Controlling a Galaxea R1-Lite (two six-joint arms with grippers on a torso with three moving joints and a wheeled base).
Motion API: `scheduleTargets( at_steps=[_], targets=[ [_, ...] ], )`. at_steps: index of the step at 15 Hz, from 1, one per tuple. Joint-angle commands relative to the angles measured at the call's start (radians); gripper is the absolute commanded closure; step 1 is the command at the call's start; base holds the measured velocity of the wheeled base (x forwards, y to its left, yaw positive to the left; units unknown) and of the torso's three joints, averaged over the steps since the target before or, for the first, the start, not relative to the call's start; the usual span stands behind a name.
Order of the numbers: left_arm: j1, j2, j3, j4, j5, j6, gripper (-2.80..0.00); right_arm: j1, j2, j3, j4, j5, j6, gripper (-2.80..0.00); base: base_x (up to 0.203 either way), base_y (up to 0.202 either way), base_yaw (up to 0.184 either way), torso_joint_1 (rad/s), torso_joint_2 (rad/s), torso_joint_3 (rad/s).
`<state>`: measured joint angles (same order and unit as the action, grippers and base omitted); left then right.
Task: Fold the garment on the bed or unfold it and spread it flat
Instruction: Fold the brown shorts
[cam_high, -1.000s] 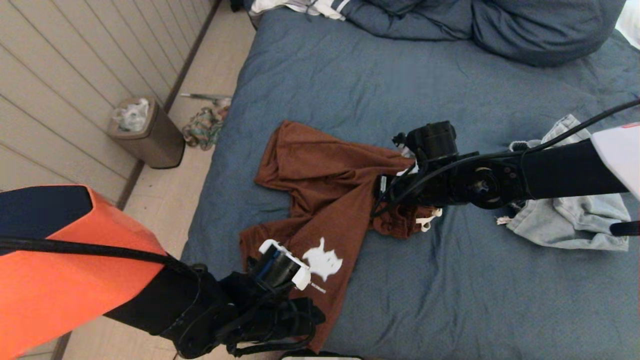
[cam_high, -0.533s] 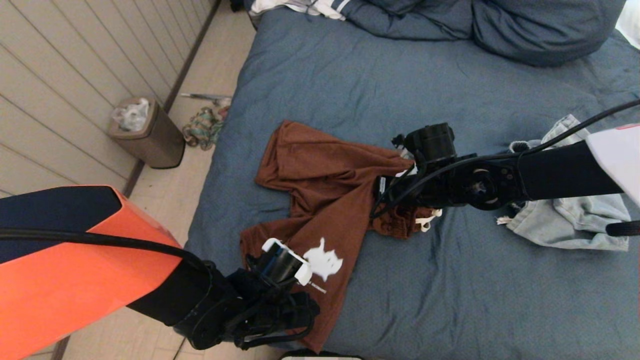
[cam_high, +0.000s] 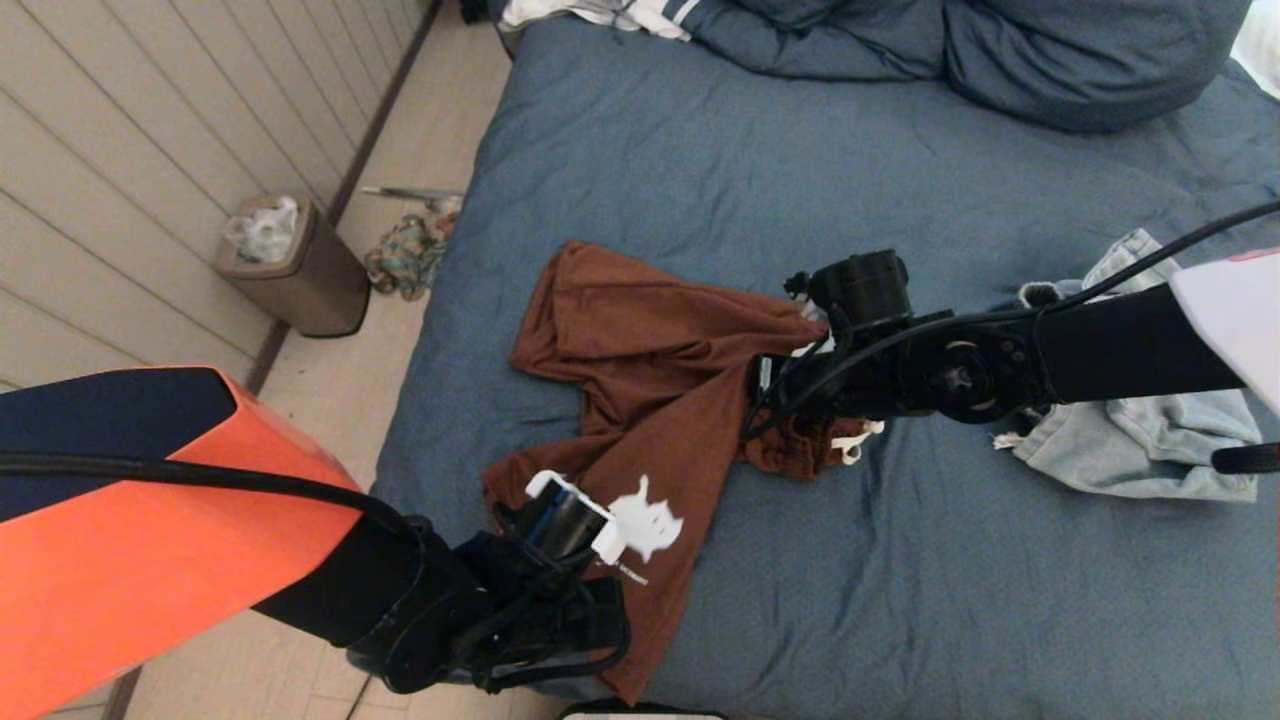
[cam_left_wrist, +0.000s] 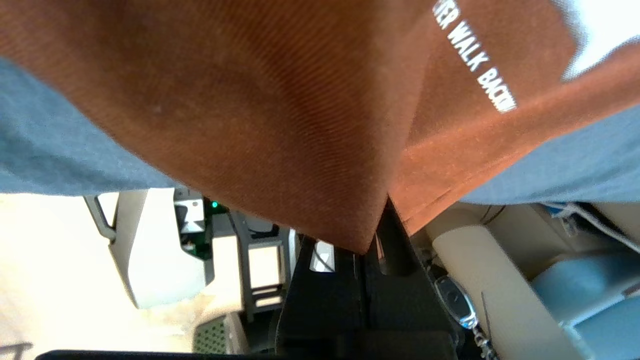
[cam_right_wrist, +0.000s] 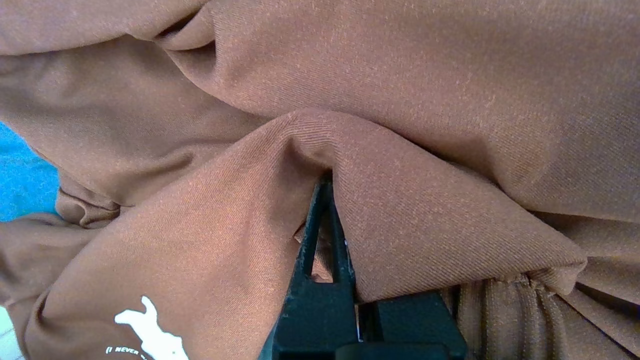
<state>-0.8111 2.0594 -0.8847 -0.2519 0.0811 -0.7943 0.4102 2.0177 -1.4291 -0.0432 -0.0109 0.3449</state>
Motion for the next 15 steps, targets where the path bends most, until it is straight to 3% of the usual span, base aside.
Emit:
scheduleTargets(
  at_steps=[1,7,12,15],
  targets=[
    [0.000,-0.018,0.000,-0.002,0.002,-0.005,0.00,0.001,-0.002,0.006,0.000,0.000,0.002,0.00,0.000,0.000,0.000,0.000,0.00,0.000],
    [-0.003,-0.121,0.026,0.024,0.043,0.014,0.00,-0.001,-0.052,0.079,0.010,-0.001,0.002,0.00,0.000,0.000,0.000,0.000,0.00,0.000],
    [-0.045,-0.281,0.225,0.056,0.037,0.040,0.00,-0.002,-0.217,0.372,0.114,0.003,0.005,0.00,0.000,0.000,0.000,0.000,0.00,0.000],
    [-0.055,-0.383,0.272,0.099,0.036,0.053,0.00,0.006,-0.347,0.539,0.126,0.006,0.008,0.00,0.000,0.000,0.000,0.000,0.00,0.000]
  ],
)
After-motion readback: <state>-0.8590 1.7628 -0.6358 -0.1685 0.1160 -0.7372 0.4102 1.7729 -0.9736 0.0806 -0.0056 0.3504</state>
